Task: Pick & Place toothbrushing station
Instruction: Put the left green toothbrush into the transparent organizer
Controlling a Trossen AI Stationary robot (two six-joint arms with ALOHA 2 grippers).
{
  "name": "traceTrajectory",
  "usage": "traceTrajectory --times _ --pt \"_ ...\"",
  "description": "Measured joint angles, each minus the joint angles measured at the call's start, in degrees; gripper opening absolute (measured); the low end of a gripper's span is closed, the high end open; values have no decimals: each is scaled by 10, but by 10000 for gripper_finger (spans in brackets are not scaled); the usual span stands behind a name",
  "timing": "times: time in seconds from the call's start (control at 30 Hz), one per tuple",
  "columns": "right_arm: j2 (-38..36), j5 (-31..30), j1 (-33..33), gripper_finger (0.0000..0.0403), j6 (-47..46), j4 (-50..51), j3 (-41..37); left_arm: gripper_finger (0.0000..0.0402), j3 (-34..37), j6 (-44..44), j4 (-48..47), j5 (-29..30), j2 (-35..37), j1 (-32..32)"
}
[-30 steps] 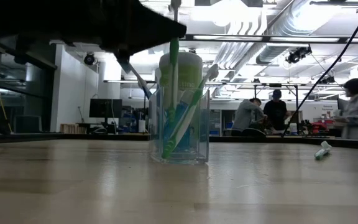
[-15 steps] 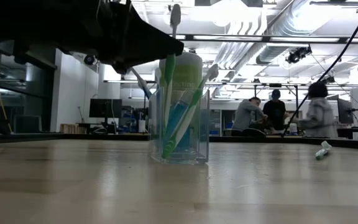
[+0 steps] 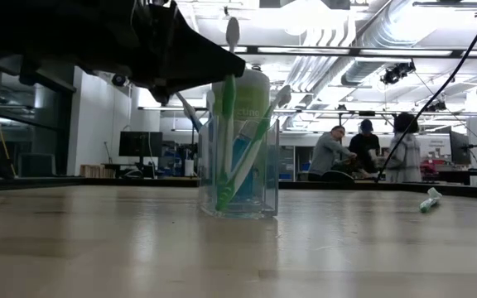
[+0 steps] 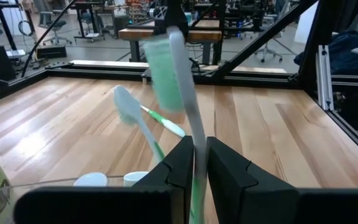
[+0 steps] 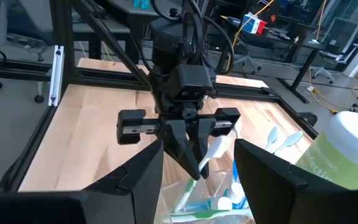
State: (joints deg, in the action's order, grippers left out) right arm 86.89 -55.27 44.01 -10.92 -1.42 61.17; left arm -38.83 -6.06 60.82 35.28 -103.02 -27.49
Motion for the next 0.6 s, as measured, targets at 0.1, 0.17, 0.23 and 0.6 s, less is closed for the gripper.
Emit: traceTrajectory --times 0.1,0.17,0.23,0.6 --pt "0 1 0 189 0 -2 0 41 0 -2 -1 -7 0 2" --pt "0 1 0 189 1 -2 0 41 0 -4 -3 -9 0 4" --pt "0 1 0 189 1 -2 0 42 0 -4 -5 -9 0 5" --pt "0 6 0 189 2 -6 0 83 0 -13 -22 -10 0 11"
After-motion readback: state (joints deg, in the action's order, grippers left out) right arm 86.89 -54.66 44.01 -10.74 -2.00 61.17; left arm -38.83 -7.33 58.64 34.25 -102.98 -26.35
